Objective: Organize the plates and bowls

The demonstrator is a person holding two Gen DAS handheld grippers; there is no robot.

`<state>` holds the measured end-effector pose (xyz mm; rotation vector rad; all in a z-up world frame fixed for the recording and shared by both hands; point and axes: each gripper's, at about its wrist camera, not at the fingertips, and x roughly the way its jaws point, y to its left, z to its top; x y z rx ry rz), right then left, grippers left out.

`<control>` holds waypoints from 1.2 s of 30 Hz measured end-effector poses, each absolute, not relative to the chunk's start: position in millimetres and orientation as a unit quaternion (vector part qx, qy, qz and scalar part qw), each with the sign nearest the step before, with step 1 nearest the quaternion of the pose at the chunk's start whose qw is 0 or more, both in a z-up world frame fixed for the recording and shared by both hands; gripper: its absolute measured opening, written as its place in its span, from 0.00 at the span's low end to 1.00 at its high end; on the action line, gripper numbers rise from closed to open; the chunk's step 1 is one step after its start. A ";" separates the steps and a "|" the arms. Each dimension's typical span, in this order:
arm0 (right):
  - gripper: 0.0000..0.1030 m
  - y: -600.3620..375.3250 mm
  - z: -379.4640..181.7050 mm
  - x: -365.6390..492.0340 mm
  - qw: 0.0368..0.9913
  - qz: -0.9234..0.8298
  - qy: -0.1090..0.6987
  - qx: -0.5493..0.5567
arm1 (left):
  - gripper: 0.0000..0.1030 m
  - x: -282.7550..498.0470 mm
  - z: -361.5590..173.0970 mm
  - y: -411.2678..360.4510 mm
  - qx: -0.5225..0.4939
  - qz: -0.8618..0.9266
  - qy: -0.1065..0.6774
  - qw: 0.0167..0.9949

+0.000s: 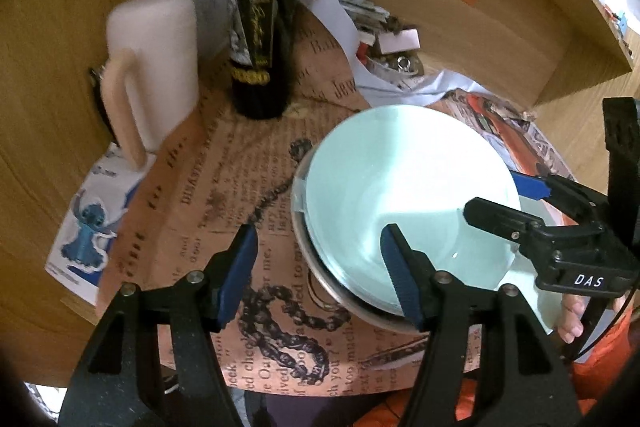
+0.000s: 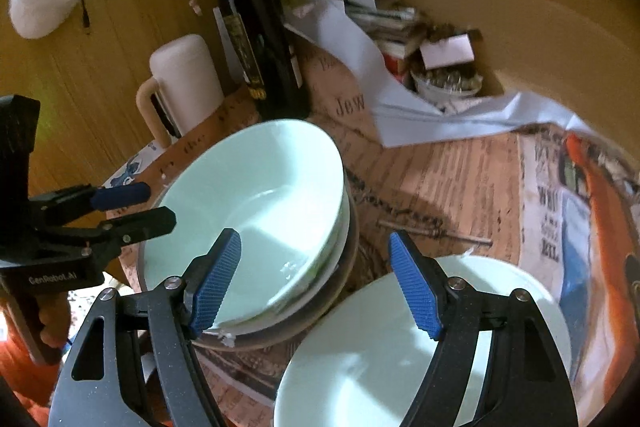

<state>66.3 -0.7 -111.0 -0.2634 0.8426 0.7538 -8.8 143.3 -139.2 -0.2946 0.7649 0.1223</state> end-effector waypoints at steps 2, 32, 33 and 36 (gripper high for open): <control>0.69 -0.8 -113.4 67.1 0.833 0.357 0.405 -0.122 | 0.62 -5.7 -142.0 142.1 -0.148 0.051 0.377 0.913; 0.38 2.6 -132.3 79.2 0.815 0.344 0.453 -0.111 | 0.49 6.8 -156.7 127.8 -0.152 0.049 0.395 0.905; 0.38 1.9 -132.0 80.1 0.815 0.344 0.454 -0.107 | 0.49 6.9 -156.4 128.0 -0.153 0.050 0.395 0.905; 0.37 1.2 -131.3 80.7 0.816 0.343 0.454 -0.099 | 0.49 7.4 -155.4 127.8 -0.155 0.054 0.394 0.904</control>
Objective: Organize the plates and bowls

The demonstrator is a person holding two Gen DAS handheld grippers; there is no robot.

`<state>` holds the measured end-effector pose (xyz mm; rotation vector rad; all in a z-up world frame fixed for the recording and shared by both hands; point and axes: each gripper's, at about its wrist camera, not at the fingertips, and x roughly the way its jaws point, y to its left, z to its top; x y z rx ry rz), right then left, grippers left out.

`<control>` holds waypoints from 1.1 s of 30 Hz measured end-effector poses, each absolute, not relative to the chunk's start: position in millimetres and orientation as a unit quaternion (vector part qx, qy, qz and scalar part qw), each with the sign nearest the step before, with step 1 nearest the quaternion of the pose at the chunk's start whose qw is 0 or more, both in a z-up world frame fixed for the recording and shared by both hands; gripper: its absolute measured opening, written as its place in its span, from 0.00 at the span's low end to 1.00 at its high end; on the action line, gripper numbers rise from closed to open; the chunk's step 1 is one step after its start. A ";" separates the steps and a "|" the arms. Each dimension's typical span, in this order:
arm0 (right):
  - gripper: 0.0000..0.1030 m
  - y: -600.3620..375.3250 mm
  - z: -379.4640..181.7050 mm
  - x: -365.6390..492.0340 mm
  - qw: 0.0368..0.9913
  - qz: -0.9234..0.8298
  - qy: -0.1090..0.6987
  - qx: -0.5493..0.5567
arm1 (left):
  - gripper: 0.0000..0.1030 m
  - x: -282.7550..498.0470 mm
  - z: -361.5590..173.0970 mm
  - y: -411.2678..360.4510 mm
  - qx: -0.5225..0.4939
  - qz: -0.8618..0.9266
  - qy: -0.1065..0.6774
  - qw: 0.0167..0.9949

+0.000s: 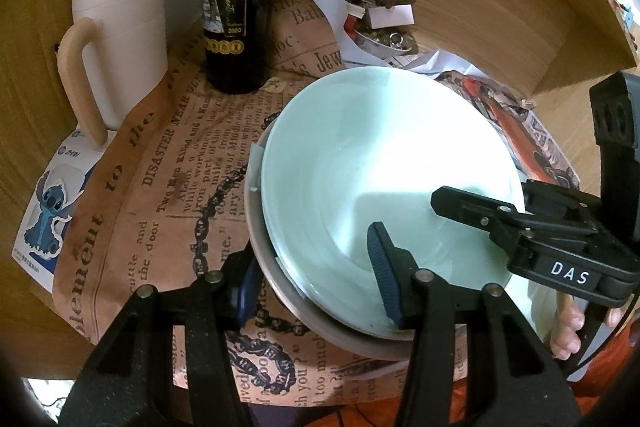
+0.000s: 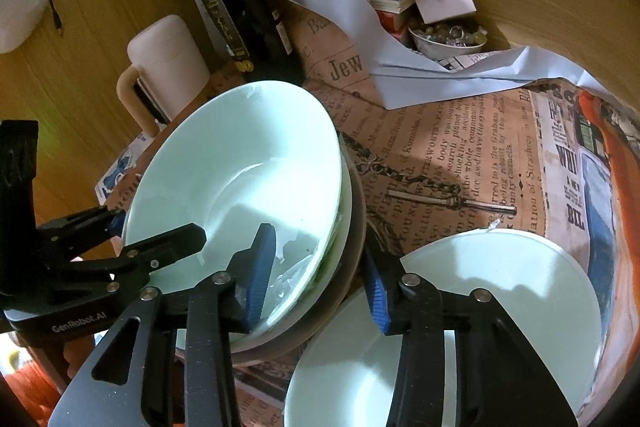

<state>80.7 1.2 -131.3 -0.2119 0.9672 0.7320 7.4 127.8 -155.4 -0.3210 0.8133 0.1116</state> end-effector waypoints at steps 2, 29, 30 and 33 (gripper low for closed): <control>0.36 0.8 -130.6 79.8 0.818 0.342 0.452 -0.097 | 0.49 7.0 -154.8 126.8 -0.154 0.058 0.393 0.905; 0.34 -40.1 -78.5 63.9 0.858 0.330 0.387 -0.068 | 0.49 1.3 -116.8 89.6 -0.119 0.036 0.334 0.934; 0.34 -43.2 -77.1 63.2 0.860 0.328 0.385 -0.067 | 0.49 2.2 -116.1 87.3 -0.118 0.033 0.333 0.935; 0.34 -53.4 -72.2 60.8 0.865 0.322 0.379 -0.064 | 0.49 3.1 -114.3 79.1 -0.113 0.022 0.332 0.936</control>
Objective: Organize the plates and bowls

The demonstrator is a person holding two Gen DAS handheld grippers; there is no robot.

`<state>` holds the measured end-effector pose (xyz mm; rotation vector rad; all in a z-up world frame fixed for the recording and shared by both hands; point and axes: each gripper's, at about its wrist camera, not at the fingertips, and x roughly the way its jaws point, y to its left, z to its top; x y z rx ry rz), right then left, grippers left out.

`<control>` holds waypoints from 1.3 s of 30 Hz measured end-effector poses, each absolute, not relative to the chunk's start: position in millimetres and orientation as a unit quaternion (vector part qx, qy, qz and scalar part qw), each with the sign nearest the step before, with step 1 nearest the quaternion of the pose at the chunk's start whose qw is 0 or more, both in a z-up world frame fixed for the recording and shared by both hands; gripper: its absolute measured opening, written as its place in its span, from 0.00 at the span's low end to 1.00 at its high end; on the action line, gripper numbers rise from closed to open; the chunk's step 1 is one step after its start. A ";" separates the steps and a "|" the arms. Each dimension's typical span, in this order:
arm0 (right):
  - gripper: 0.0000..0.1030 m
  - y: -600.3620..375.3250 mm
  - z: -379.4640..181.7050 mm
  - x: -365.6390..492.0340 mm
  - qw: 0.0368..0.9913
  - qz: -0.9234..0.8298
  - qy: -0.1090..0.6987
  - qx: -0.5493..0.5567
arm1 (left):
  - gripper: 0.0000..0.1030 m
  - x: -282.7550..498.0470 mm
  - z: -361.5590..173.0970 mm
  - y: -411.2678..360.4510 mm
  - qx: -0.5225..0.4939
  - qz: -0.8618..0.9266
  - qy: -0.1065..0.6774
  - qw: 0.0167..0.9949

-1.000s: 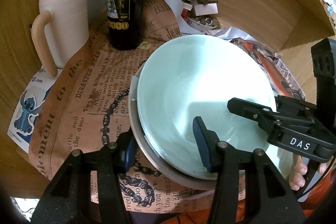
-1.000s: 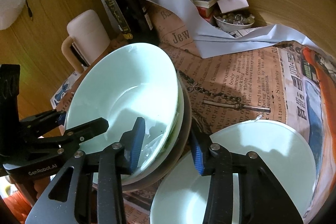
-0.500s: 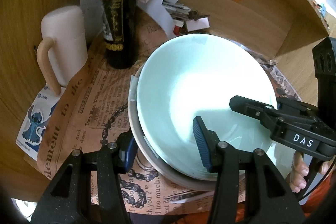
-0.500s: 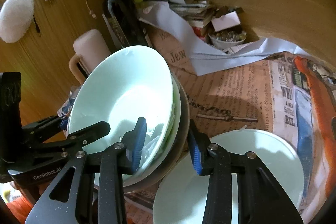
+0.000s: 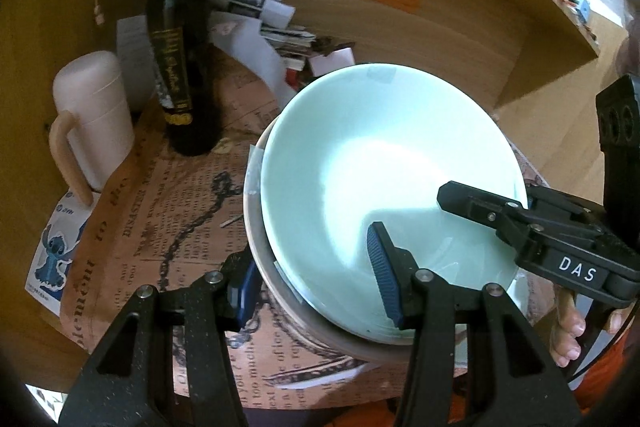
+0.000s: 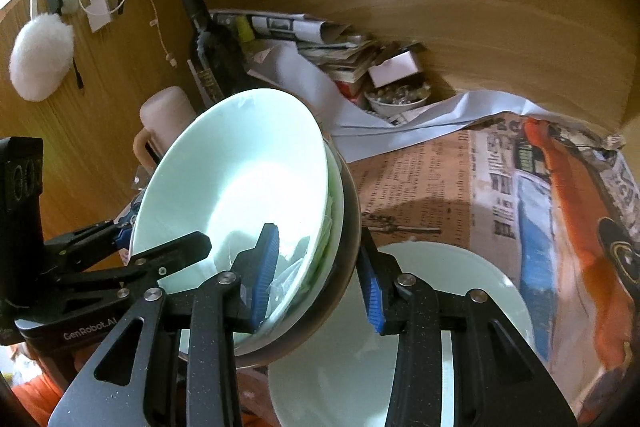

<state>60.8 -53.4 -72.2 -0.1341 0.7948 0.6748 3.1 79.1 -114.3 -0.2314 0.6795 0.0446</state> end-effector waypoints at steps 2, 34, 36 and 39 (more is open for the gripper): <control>0.34 -60.9 -69.3 59.0 0.869 0.317 0.375 -0.061 | 0.49 4.6 -113.4 71.6 -0.108 0.016 0.332 0.937; 0.34 -156.0 -66.3 33.6 0.892 0.257 0.371 -0.030 | 0.49 2.4 -121.6 -10.6 -0.062 -0.046 0.342 0.936; 0.34 -157.9 -68.2 34.5 0.891 0.254 0.375 -0.027 | 0.49 4.1 -124.0 -12.9 -0.065 -0.049 0.347 0.934; 0.34 -162.1 -71.7 37.8 0.889 0.252 0.382 -0.025 | 0.49 7.8 -127.9 -15.4 -0.065 -0.052 0.354 0.932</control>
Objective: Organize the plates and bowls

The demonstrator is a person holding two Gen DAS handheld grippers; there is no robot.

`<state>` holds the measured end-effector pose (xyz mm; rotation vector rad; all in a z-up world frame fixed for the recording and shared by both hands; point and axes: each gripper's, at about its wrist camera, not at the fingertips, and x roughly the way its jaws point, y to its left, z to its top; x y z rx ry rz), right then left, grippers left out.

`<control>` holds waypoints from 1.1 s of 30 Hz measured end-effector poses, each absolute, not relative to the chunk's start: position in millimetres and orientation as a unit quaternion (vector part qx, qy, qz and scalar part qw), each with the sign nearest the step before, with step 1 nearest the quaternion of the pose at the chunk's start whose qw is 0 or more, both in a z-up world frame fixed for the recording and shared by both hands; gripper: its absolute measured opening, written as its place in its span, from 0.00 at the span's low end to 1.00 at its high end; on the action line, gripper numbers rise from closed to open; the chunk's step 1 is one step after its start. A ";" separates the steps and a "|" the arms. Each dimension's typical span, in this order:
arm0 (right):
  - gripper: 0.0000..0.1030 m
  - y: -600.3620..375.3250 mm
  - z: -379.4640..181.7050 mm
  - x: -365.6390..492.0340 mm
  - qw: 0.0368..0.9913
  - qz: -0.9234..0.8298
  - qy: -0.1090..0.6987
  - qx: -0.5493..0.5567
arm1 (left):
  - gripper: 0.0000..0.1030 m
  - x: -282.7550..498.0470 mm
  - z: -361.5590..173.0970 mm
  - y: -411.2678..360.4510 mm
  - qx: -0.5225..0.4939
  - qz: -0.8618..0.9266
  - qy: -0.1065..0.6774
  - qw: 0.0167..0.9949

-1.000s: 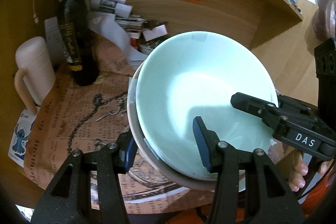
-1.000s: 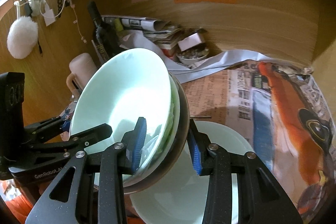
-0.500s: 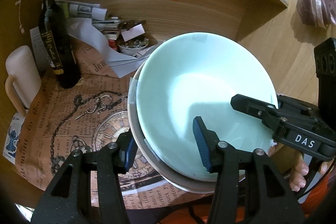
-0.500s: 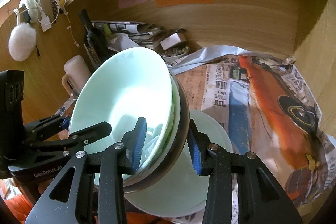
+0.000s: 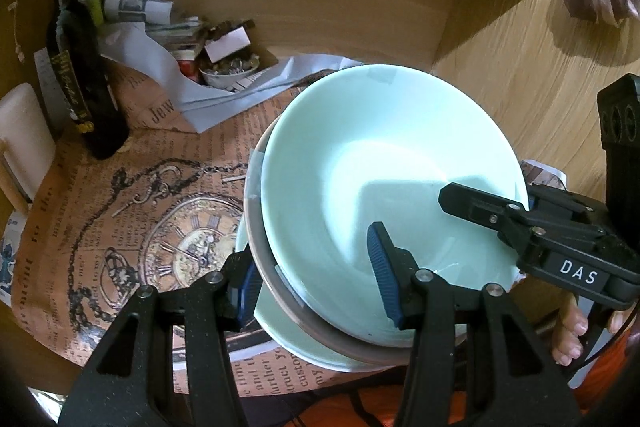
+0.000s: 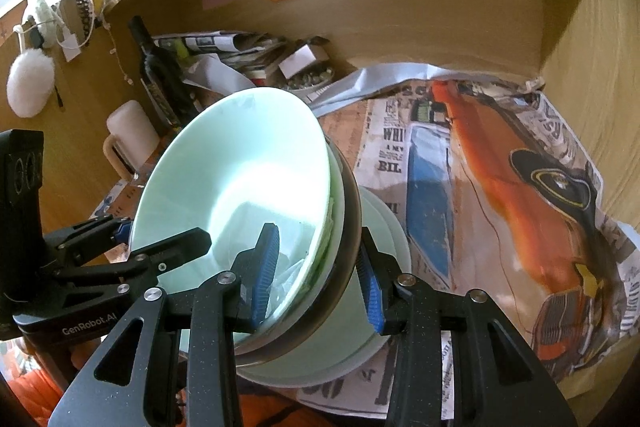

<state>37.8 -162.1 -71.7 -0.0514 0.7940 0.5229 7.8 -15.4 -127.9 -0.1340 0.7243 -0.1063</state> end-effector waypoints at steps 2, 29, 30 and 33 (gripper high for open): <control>0.34 -163.8 -74.3 40.7 0.887 0.250 0.387 -0.023 | 0.49 10.2 -130.5 -17.2 -0.066 -0.053 0.358 0.930; 0.40 -164.4 -94.4 62.8 0.875 0.256 0.411 -0.011 | 0.48 32.0 -154.4 -10.8 -0.066 -0.059 0.389 0.917; 0.41 -164.2 -94.7 63.0 0.875 0.258 0.411 -0.011 | 0.49 31.7 -154.6 -10.1 -0.069 -0.060 0.388 0.917; 0.49 -161.9 -94.9 60.3 0.877 0.257 0.405 -0.020 | 0.49 30.6 -153.9 -7.8 -0.072 -0.055 0.384 0.919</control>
